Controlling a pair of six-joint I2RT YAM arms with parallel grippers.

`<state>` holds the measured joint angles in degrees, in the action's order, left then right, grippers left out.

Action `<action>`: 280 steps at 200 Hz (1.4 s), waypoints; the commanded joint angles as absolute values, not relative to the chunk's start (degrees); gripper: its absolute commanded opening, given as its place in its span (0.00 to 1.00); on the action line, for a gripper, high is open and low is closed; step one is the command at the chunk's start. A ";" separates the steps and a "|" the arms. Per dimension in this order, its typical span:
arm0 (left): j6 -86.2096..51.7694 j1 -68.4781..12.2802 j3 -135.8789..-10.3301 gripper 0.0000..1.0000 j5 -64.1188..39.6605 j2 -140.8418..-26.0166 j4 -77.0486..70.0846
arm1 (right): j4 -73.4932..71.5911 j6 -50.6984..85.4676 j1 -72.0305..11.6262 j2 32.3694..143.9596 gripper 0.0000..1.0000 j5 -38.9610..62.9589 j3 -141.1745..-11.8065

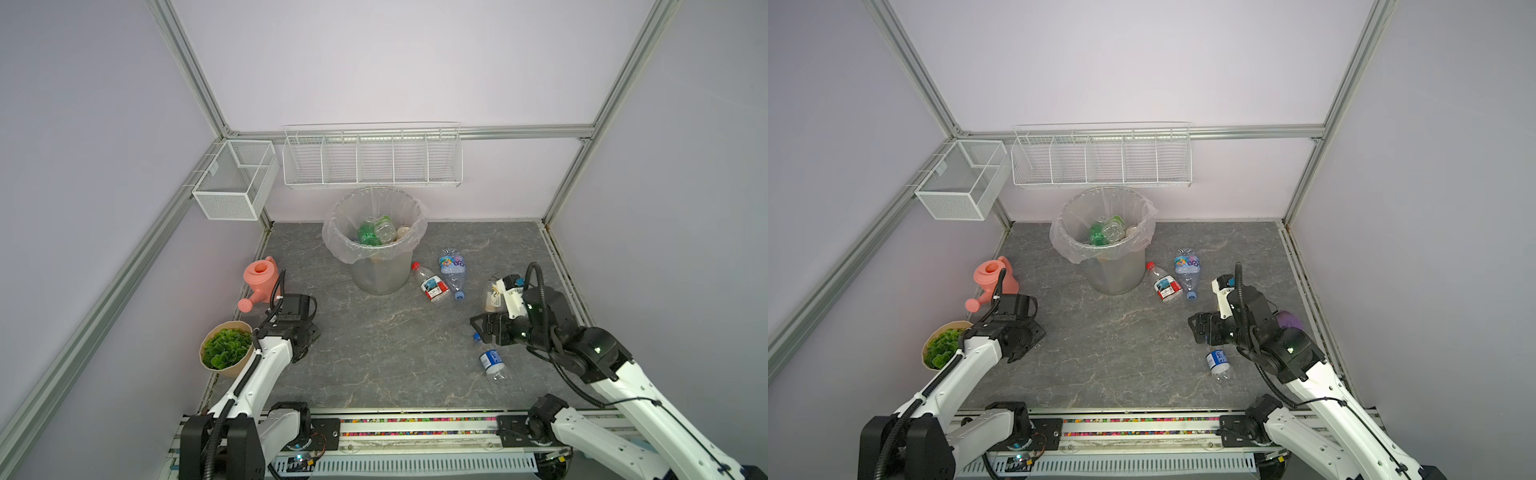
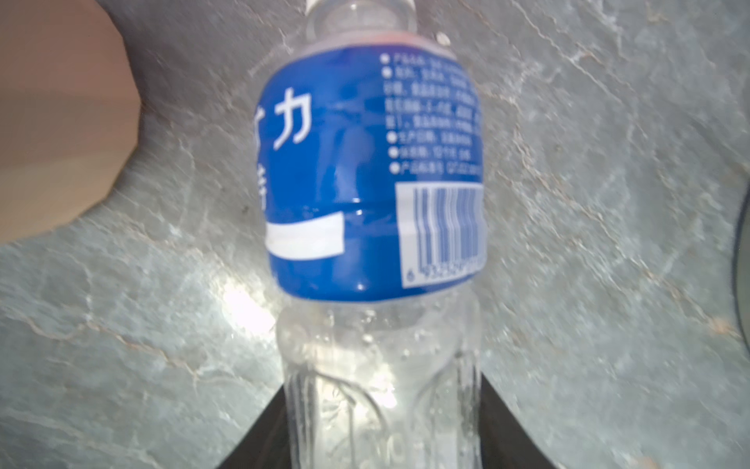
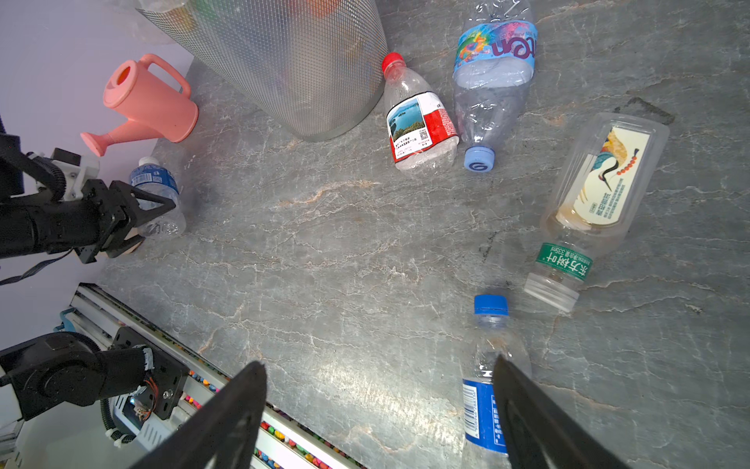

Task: Throw the plastic bottles in the bin
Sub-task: Pick up the plastic bottle from the middle-left of the table, then throw the plastic bottle into the trash bin.

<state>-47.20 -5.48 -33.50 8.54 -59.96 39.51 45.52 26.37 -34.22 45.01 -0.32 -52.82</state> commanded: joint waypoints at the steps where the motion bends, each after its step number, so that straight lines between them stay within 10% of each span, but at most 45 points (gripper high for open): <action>1: -48.98 -6.55 -33.18 0.35 6.70 -56.10 42.79 | 44.77 26.99 -33.95 44.34 0.89 -0.10 -53.22; 124: -46.42 -14.67 -59.06 0.28 8.03 -41.44 55.37 | 44.35 27.48 -34.00 45.58 0.89 0.41 -54.76; 280: -29.92 -17.01 -104.49 0.32 -4.02 -74.84 50.09 | 45.20 27.92 -34.01 43.64 0.89 0.26 -52.76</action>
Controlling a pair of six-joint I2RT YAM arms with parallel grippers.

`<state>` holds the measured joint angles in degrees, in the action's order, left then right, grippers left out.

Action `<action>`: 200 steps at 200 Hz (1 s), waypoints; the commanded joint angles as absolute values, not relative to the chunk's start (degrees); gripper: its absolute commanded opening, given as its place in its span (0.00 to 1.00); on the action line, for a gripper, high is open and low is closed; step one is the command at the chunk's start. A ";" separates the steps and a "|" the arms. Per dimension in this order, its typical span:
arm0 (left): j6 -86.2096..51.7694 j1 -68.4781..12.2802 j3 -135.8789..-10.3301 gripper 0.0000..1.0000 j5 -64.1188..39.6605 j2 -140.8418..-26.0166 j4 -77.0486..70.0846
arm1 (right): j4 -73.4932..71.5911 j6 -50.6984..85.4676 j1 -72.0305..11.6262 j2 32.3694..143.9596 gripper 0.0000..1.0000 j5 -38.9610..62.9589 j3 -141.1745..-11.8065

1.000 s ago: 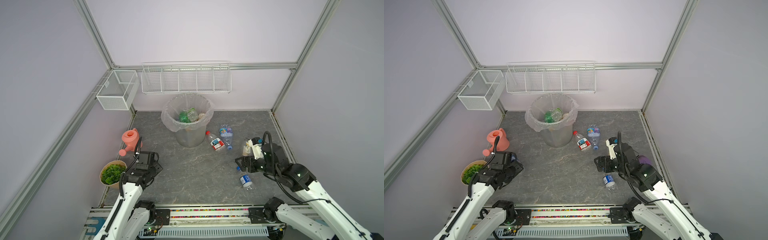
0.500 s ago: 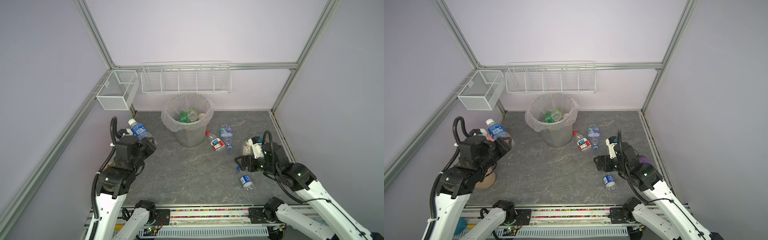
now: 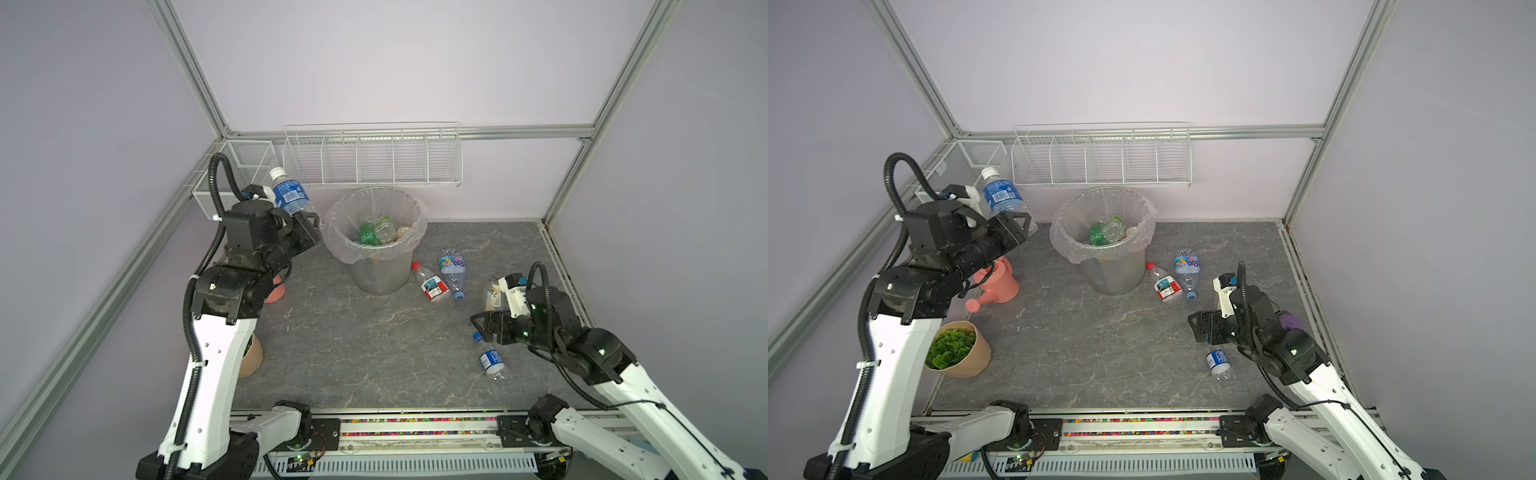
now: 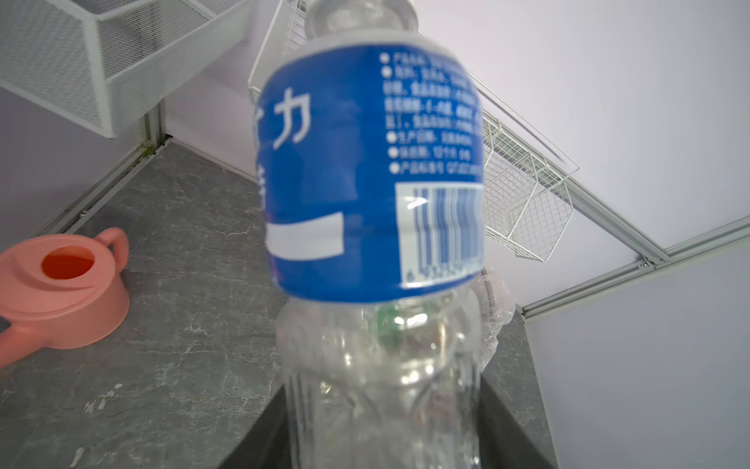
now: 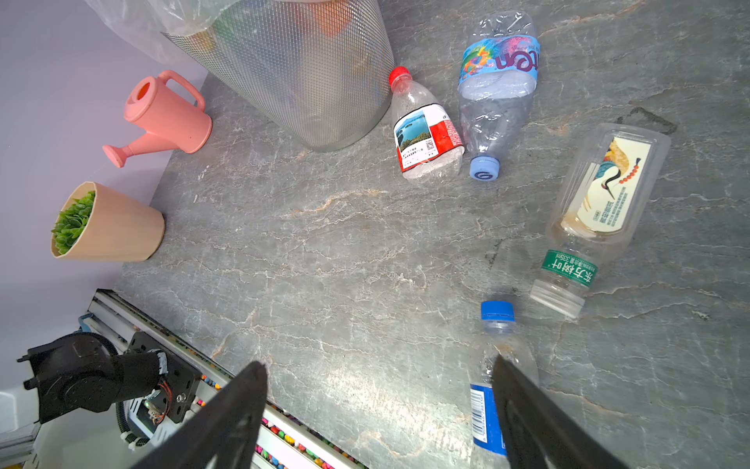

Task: Throw the plastic bottles in the bin
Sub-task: Throw the plastic bottle into the trash bin.

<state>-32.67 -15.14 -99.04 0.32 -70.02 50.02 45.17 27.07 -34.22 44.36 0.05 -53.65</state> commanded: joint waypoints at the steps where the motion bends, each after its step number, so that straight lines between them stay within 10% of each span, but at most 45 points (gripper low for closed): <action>1: -29.82 -17.16 -104.80 0.32 -4.03 -75.13 50.23 | 45.19 27.93 -34.01 43.62 0.89 0.26 -52.75; 89: -29.91 -25.05 -131.24 0.38 -11.69 -103.19 57.65 | 46.03 27.01 -33.98 42.87 0.89 -0.66 -52.38; 126: -28.29 -27.38 -138.85 1.00 -9.07 -108.53 63.72 | 46.61 26.63 -33.98 42.05 0.89 -1.24 -52.38; 200: -28.18 -27.40 -137.65 1.00 -5.87 -102.53 61.57 | 46.06 26.63 -34.01 42.43 0.89 -0.87 -52.38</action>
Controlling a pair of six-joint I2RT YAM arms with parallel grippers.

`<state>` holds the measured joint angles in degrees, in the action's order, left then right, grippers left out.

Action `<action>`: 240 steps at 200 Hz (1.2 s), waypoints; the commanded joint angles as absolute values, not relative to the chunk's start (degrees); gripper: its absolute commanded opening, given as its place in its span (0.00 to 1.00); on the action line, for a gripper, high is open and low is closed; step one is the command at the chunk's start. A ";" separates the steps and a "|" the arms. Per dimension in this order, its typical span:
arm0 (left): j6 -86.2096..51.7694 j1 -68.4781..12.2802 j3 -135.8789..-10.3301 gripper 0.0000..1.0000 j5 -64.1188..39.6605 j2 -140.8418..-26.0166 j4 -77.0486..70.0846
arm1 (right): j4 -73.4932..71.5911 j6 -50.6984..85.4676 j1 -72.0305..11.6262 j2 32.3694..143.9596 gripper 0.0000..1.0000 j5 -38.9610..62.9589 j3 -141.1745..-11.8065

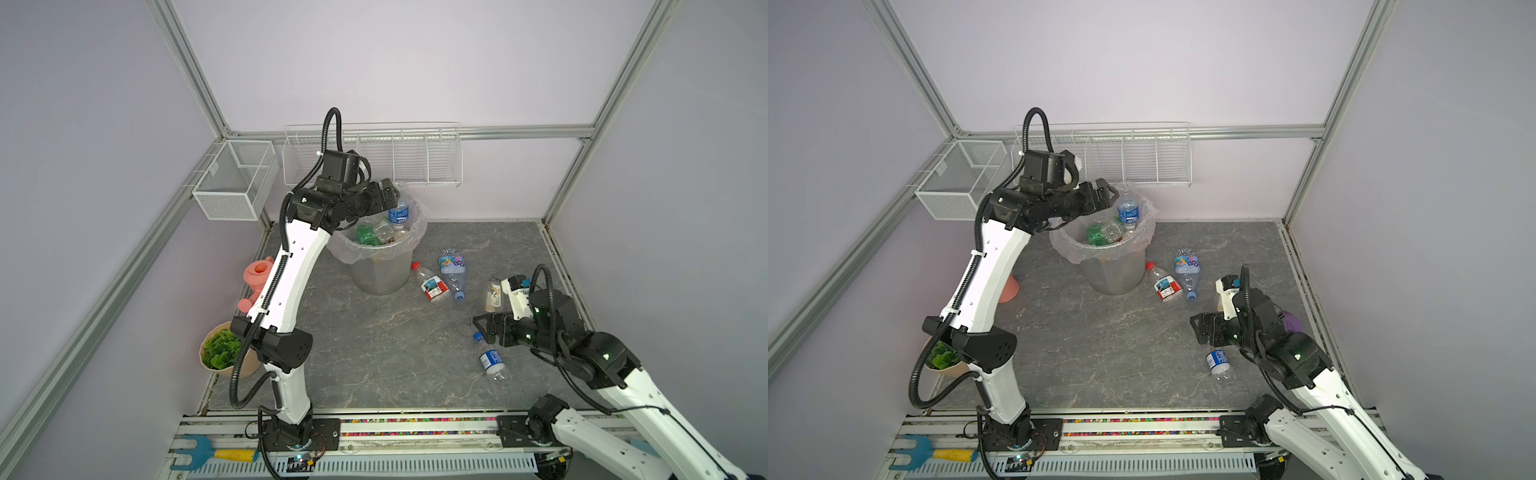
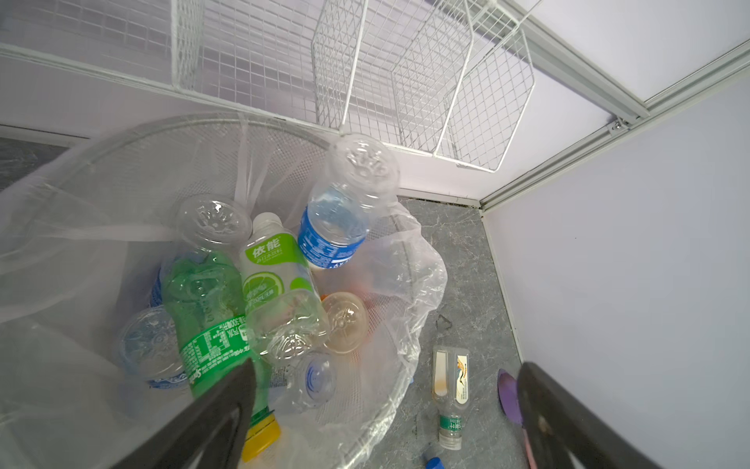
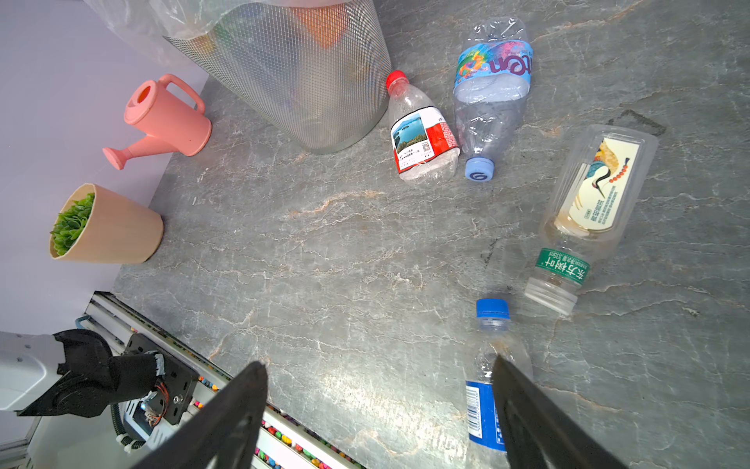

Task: Throw the plastic bottles in the bin
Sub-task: Throw the plastic bottle into the trash bin, then touch the plastic bottle at the trash bin.

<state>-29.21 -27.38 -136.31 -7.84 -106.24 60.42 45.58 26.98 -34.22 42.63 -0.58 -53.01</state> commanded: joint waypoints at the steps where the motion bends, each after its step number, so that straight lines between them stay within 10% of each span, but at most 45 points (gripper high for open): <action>1: -28.11 -27.37 -137.64 1.00 -5.84 -102.42 61.59 | 46.06 26.63 -34.01 42.40 0.89 -0.83 -52.38; 136: -26.07 -26.11 -132.45 0.95 -8.31 -98.97 54.60 | 46.17 26.59 -34.01 42.94 0.89 -1.14 -52.82; 240: -26.61 -26.16 -153.81 0.94 -18.47 -125.01 40.59 | 44.92 26.03 -33.99 45.10 0.89 -0.99 -51.80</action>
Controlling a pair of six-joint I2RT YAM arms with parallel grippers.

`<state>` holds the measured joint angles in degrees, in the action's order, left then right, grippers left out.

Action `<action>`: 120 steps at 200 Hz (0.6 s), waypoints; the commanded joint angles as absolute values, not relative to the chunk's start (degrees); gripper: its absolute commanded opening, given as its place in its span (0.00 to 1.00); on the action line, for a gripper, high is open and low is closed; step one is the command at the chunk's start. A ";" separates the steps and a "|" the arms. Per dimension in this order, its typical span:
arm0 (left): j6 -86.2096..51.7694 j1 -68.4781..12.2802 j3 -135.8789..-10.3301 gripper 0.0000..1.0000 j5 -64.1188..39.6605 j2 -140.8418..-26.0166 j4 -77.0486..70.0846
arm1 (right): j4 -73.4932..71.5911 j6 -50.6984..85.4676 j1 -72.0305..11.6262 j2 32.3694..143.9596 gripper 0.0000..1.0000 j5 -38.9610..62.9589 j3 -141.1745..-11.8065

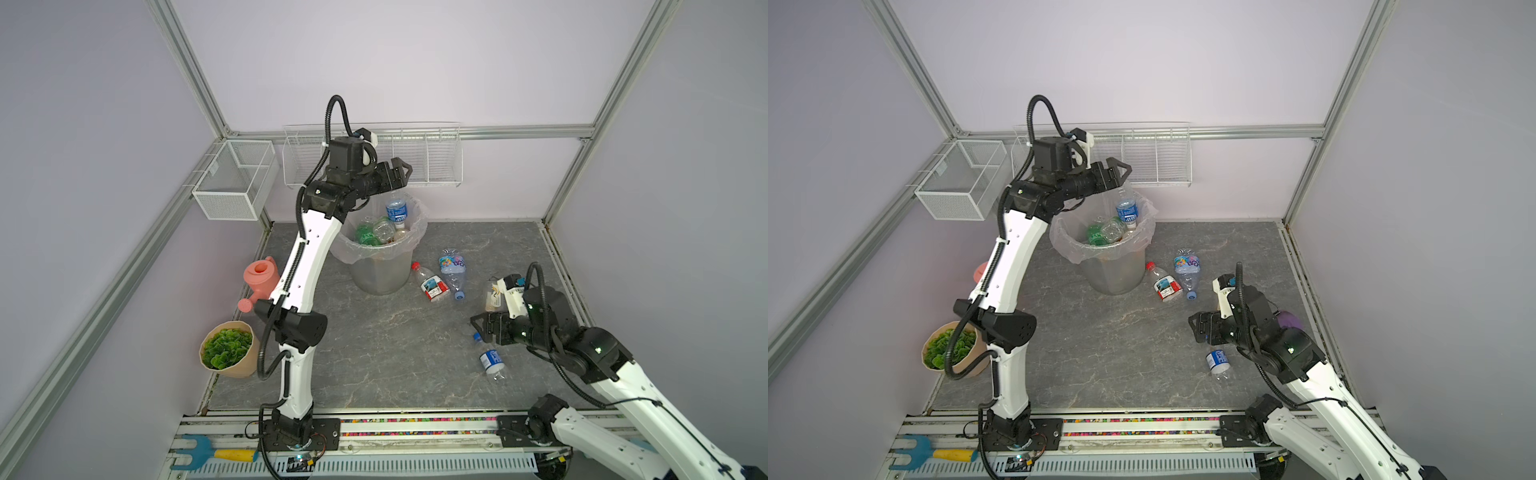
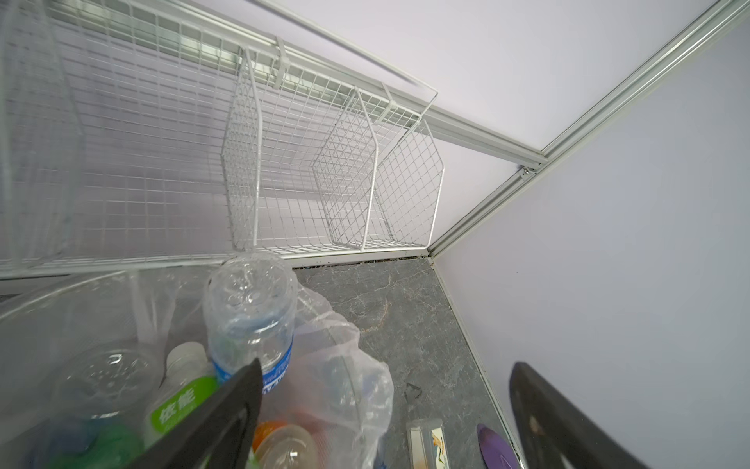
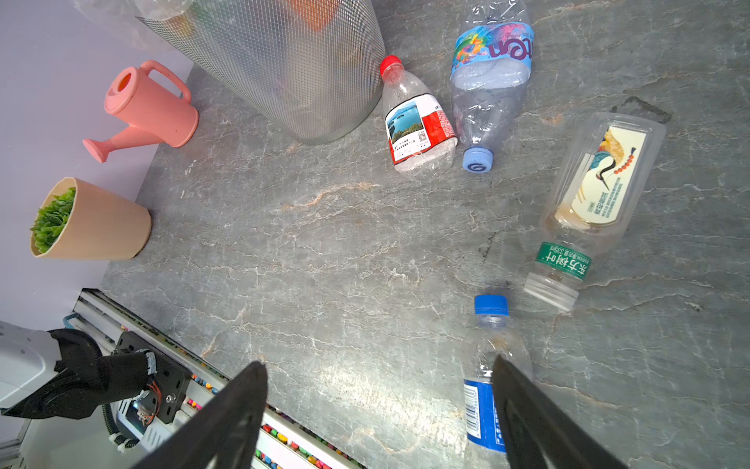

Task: Throw the plastic bottles in the bin
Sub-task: Touch the plastic bottle at the trash bin.

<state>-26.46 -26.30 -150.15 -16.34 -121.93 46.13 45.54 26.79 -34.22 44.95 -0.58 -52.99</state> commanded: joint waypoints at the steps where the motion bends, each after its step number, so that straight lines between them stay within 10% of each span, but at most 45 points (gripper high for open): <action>1: -26.62 -26.22 -153.94 0.94 -18.42 -125.17 40.51 | 44.91 26.02 -34.00 45.14 0.89 -0.98 -51.74; 120: -24.17 -25.05 -141.20 0.94 -11.45 -124.99 42.99 | 42.29 25.75 -33.87 47.07 0.89 -0.76 -49.05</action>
<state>-24.91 -26.13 -149.36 -14.31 -129.29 42.26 43.79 26.33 -34.20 47.00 -0.60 -51.68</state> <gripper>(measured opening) 0.938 0.887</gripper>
